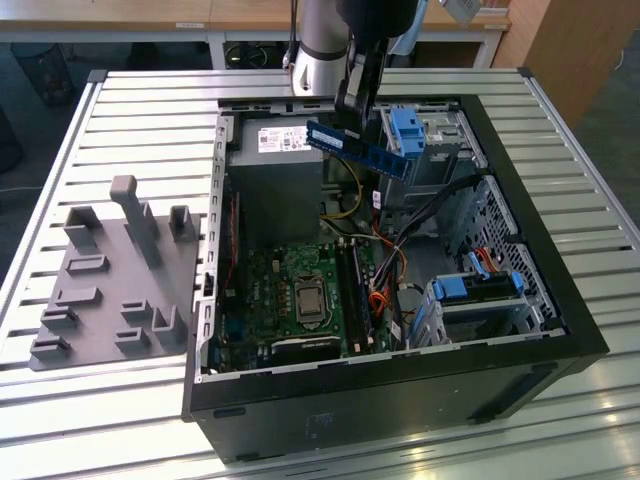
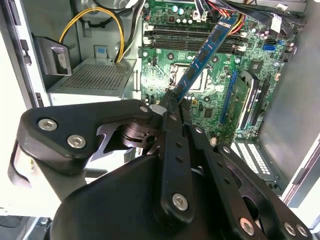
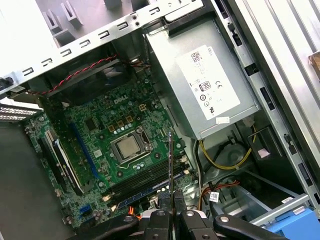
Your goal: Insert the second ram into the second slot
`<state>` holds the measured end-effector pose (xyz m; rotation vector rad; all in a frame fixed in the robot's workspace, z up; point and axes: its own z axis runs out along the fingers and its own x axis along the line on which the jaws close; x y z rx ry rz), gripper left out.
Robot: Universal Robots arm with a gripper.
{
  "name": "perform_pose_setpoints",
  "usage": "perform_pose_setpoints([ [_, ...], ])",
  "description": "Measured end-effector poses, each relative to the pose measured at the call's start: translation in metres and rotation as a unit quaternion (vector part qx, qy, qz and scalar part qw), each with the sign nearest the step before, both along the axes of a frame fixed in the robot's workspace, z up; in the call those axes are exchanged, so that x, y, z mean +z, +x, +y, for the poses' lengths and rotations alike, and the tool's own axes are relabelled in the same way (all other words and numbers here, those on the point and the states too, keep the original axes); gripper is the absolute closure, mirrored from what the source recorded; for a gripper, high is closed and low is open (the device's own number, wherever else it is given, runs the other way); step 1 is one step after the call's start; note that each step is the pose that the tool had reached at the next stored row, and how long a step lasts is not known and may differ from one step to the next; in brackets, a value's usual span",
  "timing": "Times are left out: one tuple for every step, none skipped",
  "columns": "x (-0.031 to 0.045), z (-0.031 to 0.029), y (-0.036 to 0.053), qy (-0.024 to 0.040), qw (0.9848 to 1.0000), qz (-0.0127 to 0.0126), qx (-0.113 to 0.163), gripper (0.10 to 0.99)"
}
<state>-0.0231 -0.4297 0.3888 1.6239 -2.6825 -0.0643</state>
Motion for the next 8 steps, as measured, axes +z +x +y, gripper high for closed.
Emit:
perform_pose_setpoints([
  [0.0000, 0.0000, 0.0000, 0.0000, 1.0000, 0.0000, -0.002, 0.949],
  [0.0000, 0.0000, 0.0000, 0.0000, 1.0000, 0.0000, -0.004, 0.949],
  [0.0000, 0.0000, 0.0000, 0.0000, 1.0000, 0.0000, -0.007, 0.949],
  [0.0000, 0.0000, 0.0000, 0.0000, 1.0000, 0.0000, -0.009, 0.949],
  [0.0000, 0.0000, 0.0000, 0.0000, 0.9999, 0.0000, -0.011, 0.949],
  [0.0000, 0.0000, 0.0000, 0.0000, 0.9999, 0.0000, -0.014, 0.949],
  [0.0000, 0.0000, 0.0000, 0.0000, 0.9999, 0.0000, -0.016, 0.949],
  [-0.0001, 0.0000, 0.0000, 0.0000, 0.9998, 0.0000, -0.019, 0.949],
])
